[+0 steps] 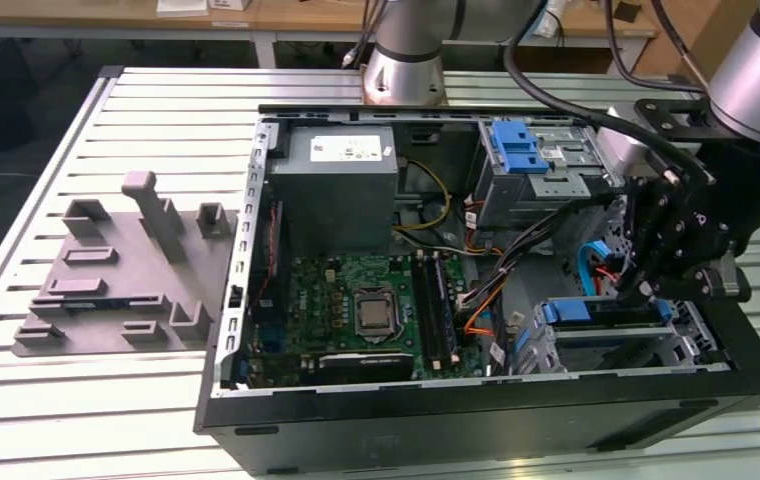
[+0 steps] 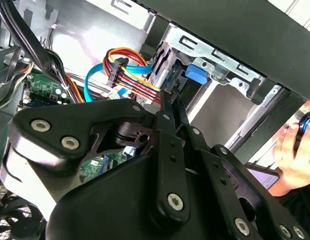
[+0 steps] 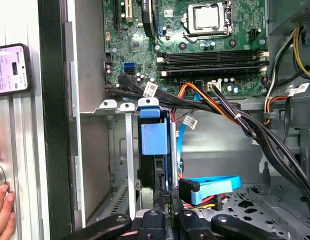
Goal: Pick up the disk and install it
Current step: 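Insert the first disk wire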
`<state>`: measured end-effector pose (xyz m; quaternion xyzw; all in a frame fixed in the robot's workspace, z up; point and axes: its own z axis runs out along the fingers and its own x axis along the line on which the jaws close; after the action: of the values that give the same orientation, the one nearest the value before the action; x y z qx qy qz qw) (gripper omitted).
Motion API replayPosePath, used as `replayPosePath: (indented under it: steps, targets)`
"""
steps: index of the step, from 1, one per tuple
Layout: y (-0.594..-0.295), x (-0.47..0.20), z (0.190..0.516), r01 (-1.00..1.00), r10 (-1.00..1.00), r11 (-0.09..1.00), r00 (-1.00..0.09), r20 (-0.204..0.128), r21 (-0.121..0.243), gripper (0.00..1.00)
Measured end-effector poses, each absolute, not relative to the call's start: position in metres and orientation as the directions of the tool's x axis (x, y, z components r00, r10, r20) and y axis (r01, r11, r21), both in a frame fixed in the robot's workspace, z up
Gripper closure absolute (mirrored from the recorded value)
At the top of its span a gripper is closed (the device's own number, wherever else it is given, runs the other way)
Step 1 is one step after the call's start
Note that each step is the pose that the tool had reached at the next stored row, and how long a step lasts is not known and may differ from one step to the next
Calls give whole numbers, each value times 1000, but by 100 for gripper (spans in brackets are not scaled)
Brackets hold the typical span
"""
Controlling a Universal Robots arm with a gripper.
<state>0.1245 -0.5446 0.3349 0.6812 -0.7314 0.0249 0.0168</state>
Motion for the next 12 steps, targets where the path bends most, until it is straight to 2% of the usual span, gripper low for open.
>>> replayPosePath:
  steps: [12]
  targets:
    - [-545, 130, 334, -996, -994, 88, -89, 59, -4, 83]
